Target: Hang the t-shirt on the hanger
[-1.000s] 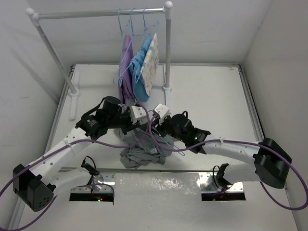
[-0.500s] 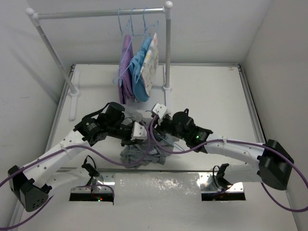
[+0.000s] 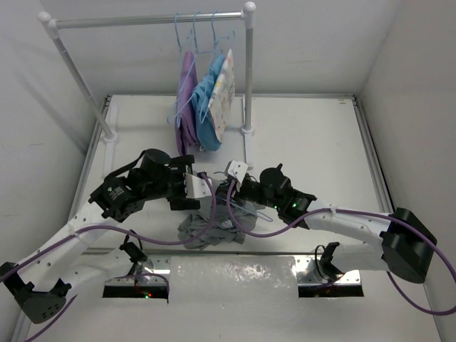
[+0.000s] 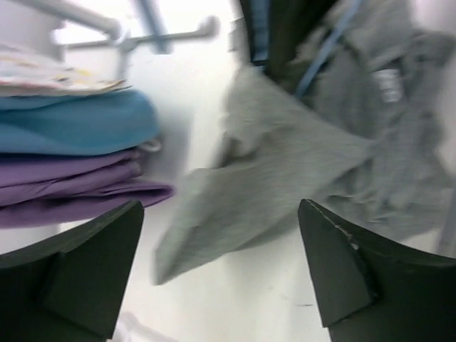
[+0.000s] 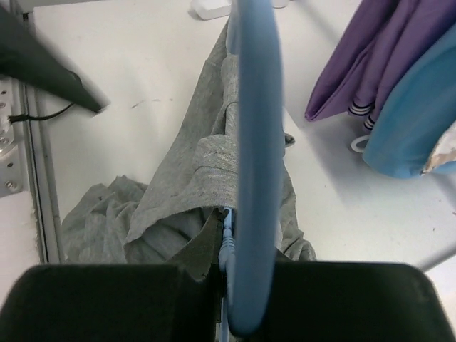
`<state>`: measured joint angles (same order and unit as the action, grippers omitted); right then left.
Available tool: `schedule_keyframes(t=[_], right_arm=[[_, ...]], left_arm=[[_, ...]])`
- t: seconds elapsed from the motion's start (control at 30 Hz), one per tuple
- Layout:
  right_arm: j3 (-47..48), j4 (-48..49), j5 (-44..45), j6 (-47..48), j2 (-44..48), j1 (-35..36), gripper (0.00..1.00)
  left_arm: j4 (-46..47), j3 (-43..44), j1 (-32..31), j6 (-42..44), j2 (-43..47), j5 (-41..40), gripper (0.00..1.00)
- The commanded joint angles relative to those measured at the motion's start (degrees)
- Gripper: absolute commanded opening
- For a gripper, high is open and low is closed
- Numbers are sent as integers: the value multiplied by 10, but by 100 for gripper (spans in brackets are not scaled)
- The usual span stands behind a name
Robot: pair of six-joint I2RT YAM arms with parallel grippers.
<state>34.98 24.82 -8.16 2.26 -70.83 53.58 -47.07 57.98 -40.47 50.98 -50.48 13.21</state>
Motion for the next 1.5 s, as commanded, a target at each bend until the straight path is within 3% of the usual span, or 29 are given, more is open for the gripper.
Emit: schedule_keyframes(t=[0.0,0.1,0.3,0.5,0.6,0.63,0.67,0.87,0.93,0.97,1.0,1.03,1.07,1.13,1.2,1.23,1.37,1.43,1.47], right_arm=[[-1,45,-35,21,19,-2,0],[3,38,-59,28,17,-3,0],[1,39,-72,30,23,-3,0],[1,39,-102,37,31,-4,0],[-1,37,-115,42,40,-3,0],[-2,30,-119,44,41,-3,0],[0,27,-127,47,42,-3,0],[8,15,-143,37,30,-3,0],[19,-19,-139,29,27,-3,8],[21,-31,-135,25,29,-4,18],[18,-48,-117,12,31,-3,42],[11,-52,-96,4,38,-3,51],[3,-54,-61,-9,59,-3,69],[-23,-67,74,-54,89,-5,96],[-33,-92,173,-107,143,-11,99],[-41,-124,263,-127,161,-14,99],[-75,-172,396,-215,244,-16,98],[-106,-150,387,-248,268,-16,90],[-119,-126,363,-257,265,-16,75]], left_arm=[[70,14,0,27,-16,-88,89],[68,10,0,68,-40,-50,94],[47,-22,0,145,-74,1,94],[83,-53,22,137,-75,15,79],[80,-60,41,134,-74,33,42],[80,-61,50,134,-70,41,16],[82,-63,59,132,-61,51,1],[68,-74,81,109,-43,81,0],[75,-89,84,94,-38,80,0],[80,-96,85,90,-34,77,0],[100,-105,87,71,-28,60,0],[116,-112,87,51,-26,46,0],[136,-125,87,26,-27,28,0],[174,-128,89,-50,-30,-3,0],[184,-122,90,-86,-26,0,0],[187,-117,90,-112,-22,2,0],[192,-100,90,-154,-18,9,0],[197,-94,90,-174,-23,12,0],[195,-92,90,-177,-24,18,0]])
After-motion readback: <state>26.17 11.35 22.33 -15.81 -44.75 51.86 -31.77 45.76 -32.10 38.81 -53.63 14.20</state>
